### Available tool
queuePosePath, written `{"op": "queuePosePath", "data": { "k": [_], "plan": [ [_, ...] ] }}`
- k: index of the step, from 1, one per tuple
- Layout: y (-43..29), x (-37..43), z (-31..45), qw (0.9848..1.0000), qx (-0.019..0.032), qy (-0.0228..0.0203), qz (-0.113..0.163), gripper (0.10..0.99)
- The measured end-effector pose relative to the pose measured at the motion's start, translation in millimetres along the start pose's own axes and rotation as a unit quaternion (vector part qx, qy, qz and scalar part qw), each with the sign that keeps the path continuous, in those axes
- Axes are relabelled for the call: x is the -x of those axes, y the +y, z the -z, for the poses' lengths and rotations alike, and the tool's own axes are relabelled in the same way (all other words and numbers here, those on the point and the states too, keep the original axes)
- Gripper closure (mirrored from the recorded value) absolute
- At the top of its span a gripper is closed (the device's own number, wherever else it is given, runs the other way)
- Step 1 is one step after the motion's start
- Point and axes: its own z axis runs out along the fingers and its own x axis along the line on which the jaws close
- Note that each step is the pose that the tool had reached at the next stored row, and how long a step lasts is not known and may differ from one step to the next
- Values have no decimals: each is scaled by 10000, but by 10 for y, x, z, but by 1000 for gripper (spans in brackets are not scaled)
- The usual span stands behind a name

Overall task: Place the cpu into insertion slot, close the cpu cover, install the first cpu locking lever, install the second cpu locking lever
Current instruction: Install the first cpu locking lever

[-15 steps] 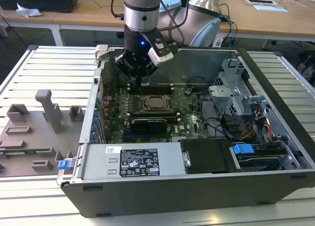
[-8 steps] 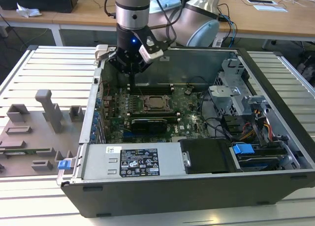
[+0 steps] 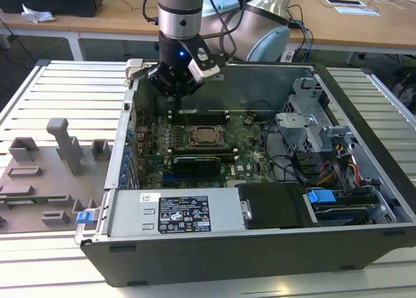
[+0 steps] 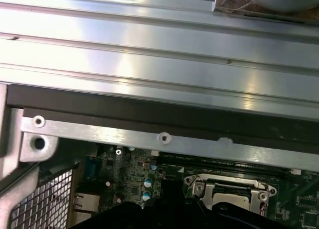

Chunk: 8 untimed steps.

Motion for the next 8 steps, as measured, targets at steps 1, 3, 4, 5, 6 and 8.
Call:
{"op": "queuePosePath", "data": {
  "k": [1,3,4,5,6,8],
  "plan": [
    [-3,27,1,10000,0,1,1,980],
    [-14,117,3,10000,1,5,0,980],
    [-20,158,3,10000,2,8,0,980],
    [-25,197,4,10000,2,11,0,980],
    [-32,255,5,10000,2,18,0,980],
    [-43,341,6,10000,4,28,0,980]
  ]
}}
